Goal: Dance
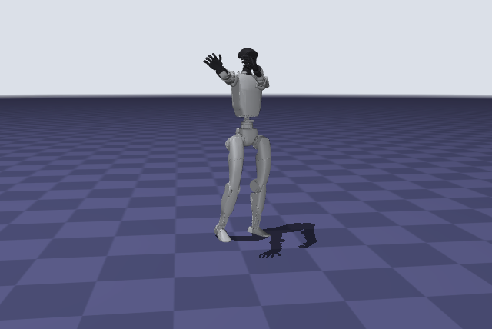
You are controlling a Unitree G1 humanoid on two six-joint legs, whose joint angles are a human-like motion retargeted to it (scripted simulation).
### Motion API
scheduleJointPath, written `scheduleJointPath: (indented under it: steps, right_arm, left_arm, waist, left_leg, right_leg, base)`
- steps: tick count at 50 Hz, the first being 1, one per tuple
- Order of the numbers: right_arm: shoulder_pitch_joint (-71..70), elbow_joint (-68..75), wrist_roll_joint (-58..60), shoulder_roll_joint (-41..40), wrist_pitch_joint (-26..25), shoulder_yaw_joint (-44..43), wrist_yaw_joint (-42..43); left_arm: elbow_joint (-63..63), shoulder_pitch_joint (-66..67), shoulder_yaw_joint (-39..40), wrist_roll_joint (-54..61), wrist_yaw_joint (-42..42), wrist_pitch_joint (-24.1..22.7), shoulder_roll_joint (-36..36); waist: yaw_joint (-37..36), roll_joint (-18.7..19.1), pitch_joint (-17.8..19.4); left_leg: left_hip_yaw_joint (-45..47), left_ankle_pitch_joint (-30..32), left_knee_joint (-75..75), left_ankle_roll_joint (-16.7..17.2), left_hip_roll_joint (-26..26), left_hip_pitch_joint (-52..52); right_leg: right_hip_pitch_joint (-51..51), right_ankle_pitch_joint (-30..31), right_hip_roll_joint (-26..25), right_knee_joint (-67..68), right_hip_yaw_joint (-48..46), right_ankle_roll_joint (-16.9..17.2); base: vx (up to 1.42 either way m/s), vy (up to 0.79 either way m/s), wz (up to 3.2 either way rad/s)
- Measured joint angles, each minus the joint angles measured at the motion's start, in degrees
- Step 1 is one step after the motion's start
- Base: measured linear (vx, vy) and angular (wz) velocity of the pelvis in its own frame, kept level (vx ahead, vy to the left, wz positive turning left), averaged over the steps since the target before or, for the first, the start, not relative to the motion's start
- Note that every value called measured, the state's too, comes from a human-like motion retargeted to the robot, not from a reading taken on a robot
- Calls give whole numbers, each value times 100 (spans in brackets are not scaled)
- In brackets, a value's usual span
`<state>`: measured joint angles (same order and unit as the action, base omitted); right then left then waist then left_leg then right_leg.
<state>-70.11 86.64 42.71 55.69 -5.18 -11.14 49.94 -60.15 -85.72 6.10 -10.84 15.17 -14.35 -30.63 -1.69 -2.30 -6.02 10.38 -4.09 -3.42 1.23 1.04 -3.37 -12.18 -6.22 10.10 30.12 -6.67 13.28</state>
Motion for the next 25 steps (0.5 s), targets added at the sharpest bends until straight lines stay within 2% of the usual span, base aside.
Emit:
scheduleJointPath:
  steps: [3,5,10,12,15,17,18,20,22,23,25]
  right_arm:
    - [271,55,-220,405,462,-199,282]
    - [479,108,-318,717,699,-296,391]
    - [1053,246,-569,1740,896,-530,540]
    - [1248,259,-746,2082,923,-625,491]
    - [1507,208,-1077,2461,1059,-751,435]
    - [1704,77,-1427,2517,1222,-826,558]
    - [1780,-66,-1673,2424,1337,-896,645]
    - [1942,-771,-2327,1867,1801,-1112,557]
    - [2313,-2084,-3277,954,2548,-1104,-672]
    - [2525,-2887,-3822,508,2814,-957,-1588]
    - [2934,-4436,-4896,-210,2922,-619,-2910]
  left_arm:
    - [61,81,-336,33,425,-251,-156]
    - [12,162,-645,71,437,-612,-134]
    - [560,476,-1559,171,-240,-2322,225]
    - [1116,546,-1886,286,-399,-2607,454]
    - [2024,776,-2392,591,-203,-2337,849]
    - [2701,1185,-2751,853,384,-1919,1320]
    - [2929,1430,-2831,811,664,-1747,1610]
    - [3246,1983,-2758,368,589,-1297,2464]
    - [3482,2674,-2481,-294,-638,-980,3848]
    - [3438,3024,-2217,-490,-1363,-984,4522]
    - [2988,3638,-1499,-546,-2480,-1072,5654]
  waist:
    - [-274,-63,79]
    - [-379,-50,78]
    - [-388,102,-8]
    - [-231,125,-70]
    - [-82,182,-125]
    - [-116,255,-130]
    - [-137,301,-130]
    - [-145,346,-101]
    - [-83,292,18]
    - [-108,259,97]
    - [-315,283,182]
  left_leg:
    - [170,-132,-24,-45,77,154]
    - [252,-188,-56,-51,64,260]
    - [231,-169,-99,-222,-14,253]
    - [178,-156,-113,-209,-80,185]
    - [-29,-175,-173,-87,-189,97]
    - [-248,-197,-250,27,-224,83]
    - [-323,-199,-286,87,-249,91]
    - [-398,-248,-381,171,-226,121]
    - [-378,-329,-502,189,-97,200]
    - [-316,-363,-550,207,-56,273]
    - [-165,-436,-631,229,9,408]
  right_leg:
    - [-188,-109,-137,453,134,-227]
    - [-155,-177,-160,483,126,-310]
    - [224,4,-61,-279,146,107]
    - [337,163,-22,-595,23,171]
    - [494,355,-18,-974,-130,172]
    - [617,416,-50,-1113,-154,172]
    - [668,451,-63,-1163,-162,172]
    - [744,493,-12,-1225,-171,172]
    - [812,511,101,-1266,-121,111]
    - [862,532,106,-1323,-34,42]
    - [954,601,112,-1486,152,-53]
  base:
    - [15,0,-114]
    - [22,-2,-62]
    - [7,-3,11]
    - [-2,-9,58]
    - [4,-7,38]
    - [4,-2,8]
    - [0,0,0]
    - [-14,9,12]
    - [-27,16,-8]
    - [-24,20,-35]
    - [-18,26,-52]
